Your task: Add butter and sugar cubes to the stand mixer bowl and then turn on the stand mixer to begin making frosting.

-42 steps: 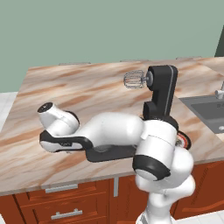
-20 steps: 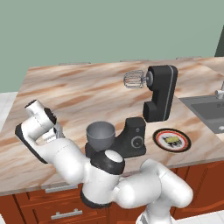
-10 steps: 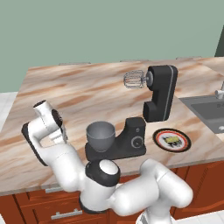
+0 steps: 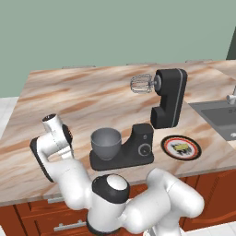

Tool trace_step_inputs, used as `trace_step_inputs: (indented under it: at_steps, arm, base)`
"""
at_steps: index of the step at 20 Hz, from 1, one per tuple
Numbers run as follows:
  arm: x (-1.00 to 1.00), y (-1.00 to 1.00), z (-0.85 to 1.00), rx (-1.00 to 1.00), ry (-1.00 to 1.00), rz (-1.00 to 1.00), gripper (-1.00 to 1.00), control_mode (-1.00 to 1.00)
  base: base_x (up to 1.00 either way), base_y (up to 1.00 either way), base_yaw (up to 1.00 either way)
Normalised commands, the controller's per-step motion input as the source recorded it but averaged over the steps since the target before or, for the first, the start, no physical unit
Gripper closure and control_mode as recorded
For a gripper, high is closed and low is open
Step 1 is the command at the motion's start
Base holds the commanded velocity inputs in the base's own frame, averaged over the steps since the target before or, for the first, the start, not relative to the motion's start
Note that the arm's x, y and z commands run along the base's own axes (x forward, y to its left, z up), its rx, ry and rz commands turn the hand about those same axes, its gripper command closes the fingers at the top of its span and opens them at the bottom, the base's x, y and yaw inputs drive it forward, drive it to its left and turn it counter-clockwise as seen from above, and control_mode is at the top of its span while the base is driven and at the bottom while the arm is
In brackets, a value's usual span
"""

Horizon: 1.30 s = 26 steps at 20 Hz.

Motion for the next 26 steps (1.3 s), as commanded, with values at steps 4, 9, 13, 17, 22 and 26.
trace_step_inputs:
  at_steps: [4,9,13,17,22,26]
  arm:
    - [0.15,0.0,-0.15,0.01,-0.01,0.0,-1.0,-1.0]
    - [0.21,0.13,-0.06,0.03,0.0,0.0,-1.0,-1.0]
    - [0.28,0.24,-0.03,0.02,0.0,0.0,-1.0,-1.0]
    - [0.12,0.05,-0.14,0.0,0.0,0.0,-1.0,-1.0]
    - [0.06,0.0,-0.24,0.0,0.0,0.0,-1.0,-1.0]
    - [0.0,0.0,-0.27,0.0,0.0,0.0,1.0,-1.0]
  base:
    - [0.0,0.0,0.0]
    - [0.0,0.0,0.0]
    - [0.0,0.0,0.0]
    - [0.0,0.0,0.0]
    - [0.0,0.0,0.0]
    - [0.0,0.0,0.0]
